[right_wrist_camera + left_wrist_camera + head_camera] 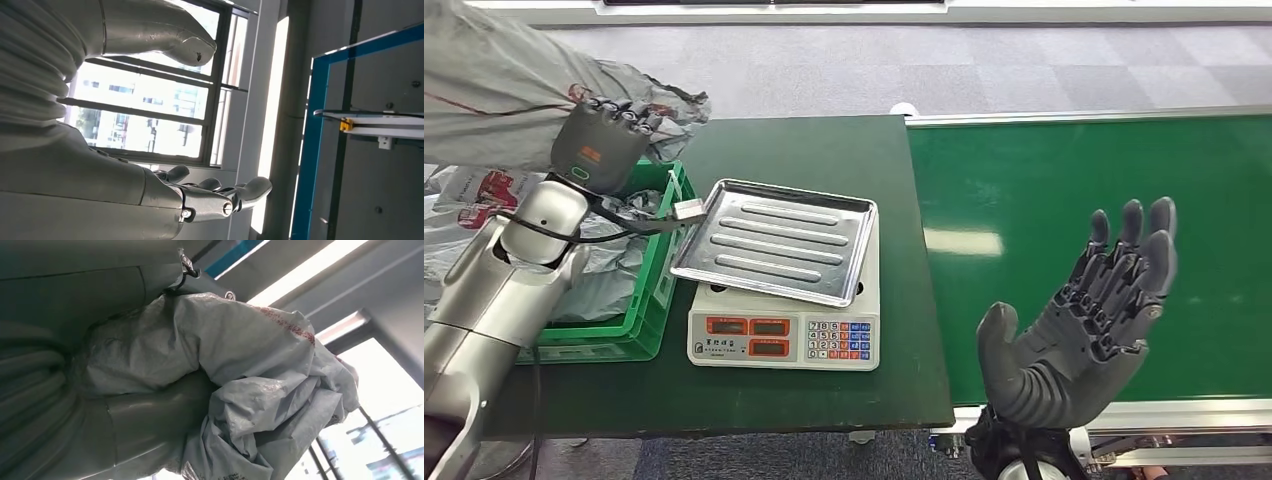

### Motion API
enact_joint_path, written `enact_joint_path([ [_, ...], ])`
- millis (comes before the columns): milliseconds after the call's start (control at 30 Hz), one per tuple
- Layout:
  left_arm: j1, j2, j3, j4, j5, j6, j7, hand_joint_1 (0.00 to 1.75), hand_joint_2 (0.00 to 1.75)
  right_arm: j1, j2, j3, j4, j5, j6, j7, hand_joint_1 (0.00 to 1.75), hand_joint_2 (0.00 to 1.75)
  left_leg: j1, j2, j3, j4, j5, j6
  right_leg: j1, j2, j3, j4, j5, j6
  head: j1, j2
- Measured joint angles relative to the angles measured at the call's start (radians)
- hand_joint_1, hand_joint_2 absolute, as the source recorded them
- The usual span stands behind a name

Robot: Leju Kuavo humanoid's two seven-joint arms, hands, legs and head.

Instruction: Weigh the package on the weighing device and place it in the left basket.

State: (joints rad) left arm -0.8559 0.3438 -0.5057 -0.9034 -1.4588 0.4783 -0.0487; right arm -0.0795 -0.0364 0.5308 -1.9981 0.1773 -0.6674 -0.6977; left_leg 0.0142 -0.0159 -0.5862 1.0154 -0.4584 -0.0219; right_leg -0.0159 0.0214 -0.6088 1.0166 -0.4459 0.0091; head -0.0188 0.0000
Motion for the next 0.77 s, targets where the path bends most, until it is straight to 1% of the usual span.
enact_joint_path([
  [167,0.087,0.038,0.087,0.115,0.026,0.054,0.007,1.75,1.75,0.01,-0.013,0.0,0.0,0.003,-0.002,0.0,0.0,1.75,0.0,-0.001,-0.001,0.0,0.0,0.0,0.0,0.0,-0.002,0.0,0.0,-0.001,0.0,0.0],
  [333,0.135,0.05,0.129,0.17,0.031,0.053,0.015,1.75,1.75,0.011,-0.018,0.0,0.0,0.006,0.001,0.0,0.0,1.75,0.0,-0.002,-0.003,0.0,0.0,0.0,0.0,-0.001,-0.002,0.0,0.0,-0.001,0.0,0.0],
  [433,0.197,0.054,0.179,0.201,0.052,0.059,0.039,1.75,1.75,0.016,-0.023,-0.001,0.0,0.008,0.005,0.0,0.0,1.75,-0.001,0.001,-0.002,0.0,-0.002,-0.001,-0.001,0.001,-0.002,0.0,-0.001,-0.001,0.0,0.0],
  [467,0.223,0.054,0.201,0.214,0.059,0.069,0.044,1.31,1.75,0.018,-0.027,-0.001,0.0,0.007,0.004,0.0,0.0,1.75,-0.001,0.002,-0.001,0.0,-0.002,-0.001,-0.001,0.001,-0.003,0.0,-0.001,-0.001,0.0,0.0],
  [567,0.296,0.053,0.27,0.245,0.085,0.102,0.037,0.0,0.44,0.024,-0.038,-0.001,0.0,0.004,0.001,0.0,0.0,1.75,0.0,0.003,-0.002,0.0,-0.002,-0.001,0.0,0.002,-0.005,0.0,-0.001,-0.001,0.0,0.0],
  [600,0.315,0.051,0.293,0.25,0.095,0.109,0.03,0.0,0.0,0.025,-0.04,-0.001,0.0,0.002,0.002,0.0,0.0,1.75,0.0,0.003,-0.002,0.0,-0.002,-0.001,0.0,0.003,-0.005,0.0,-0.001,-0.002,0.0,0.0],
  [733,0.374,0.023,0.4,0.221,0.201,0.107,-0.034,0.0,0.0,0.028,-0.042,-0.001,0.0,0.004,0.011,0.0,0.0,1.75,0.0,0.003,-0.003,0.0,-0.002,-0.001,0.0,0.002,-0.005,0.0,-0.001,-0.002,0.0,0.0],
  [767,0.38,0.018,0.415,0.213,0.221,0.104,-0.046,0.0,0.0,0.029,-0.042,-0.001,0.0,0.005,0.012,0.0,0.0,1.75,0.0,0.003,-0.003,0.0,-0.002,-0.001,0.0,0.002,-0.005,0.0,-0.001,-0.002,0.0,0.0],
])
